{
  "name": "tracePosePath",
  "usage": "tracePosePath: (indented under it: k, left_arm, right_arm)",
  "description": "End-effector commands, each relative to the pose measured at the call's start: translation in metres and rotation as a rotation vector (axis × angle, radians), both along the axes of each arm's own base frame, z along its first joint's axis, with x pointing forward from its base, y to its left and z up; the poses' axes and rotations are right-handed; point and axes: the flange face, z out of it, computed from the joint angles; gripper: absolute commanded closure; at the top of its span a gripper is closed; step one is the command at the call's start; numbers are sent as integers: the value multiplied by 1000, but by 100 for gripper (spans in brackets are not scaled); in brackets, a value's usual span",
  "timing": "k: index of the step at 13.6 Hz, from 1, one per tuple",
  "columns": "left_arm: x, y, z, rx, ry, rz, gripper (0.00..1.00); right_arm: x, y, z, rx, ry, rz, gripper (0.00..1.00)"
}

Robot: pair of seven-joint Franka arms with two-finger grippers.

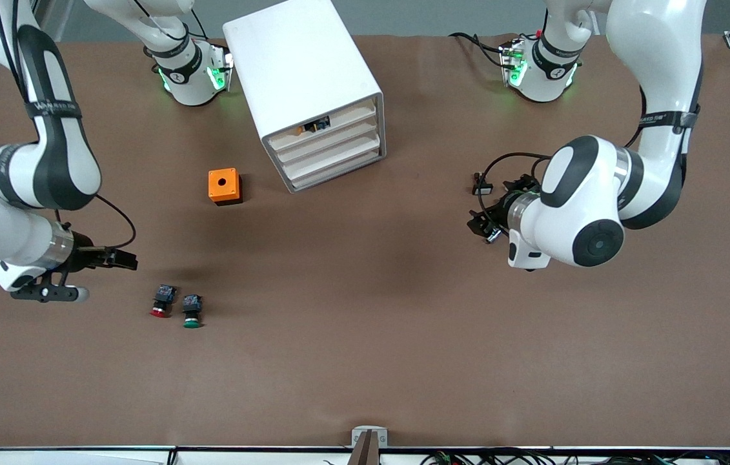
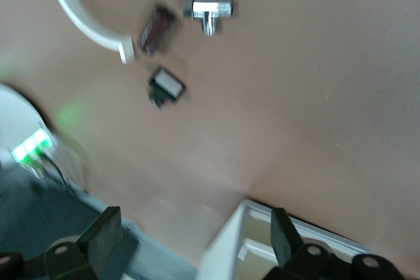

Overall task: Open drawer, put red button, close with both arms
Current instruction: 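Lower the right gripper onto the red button while the left gripper reaches the drawer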

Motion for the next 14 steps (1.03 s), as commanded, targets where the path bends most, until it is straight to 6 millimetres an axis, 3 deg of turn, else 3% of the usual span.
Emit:
tracePosePath:
  k: [1, 7, 10, 14]
  left_arm:
    - [-10, -35, -17, 42, 88, 89, 0]
    - [-42, -99, -81, 110, 331, 258, 1]
    - [-56, -119, -111, 191, 442, 347, 2]
    - [-63, -141, -138, 247, 709, 576, 6]
  right_arm:
    - [10, -5, -41, 4, -4, -41, 0]
    - [17, -9, -120, 1, -13, -115, 0]
    - [18, -10, -142, 34, -20, -156, 0]
    - [15, -2, -153, 55, -1, -190, 0]
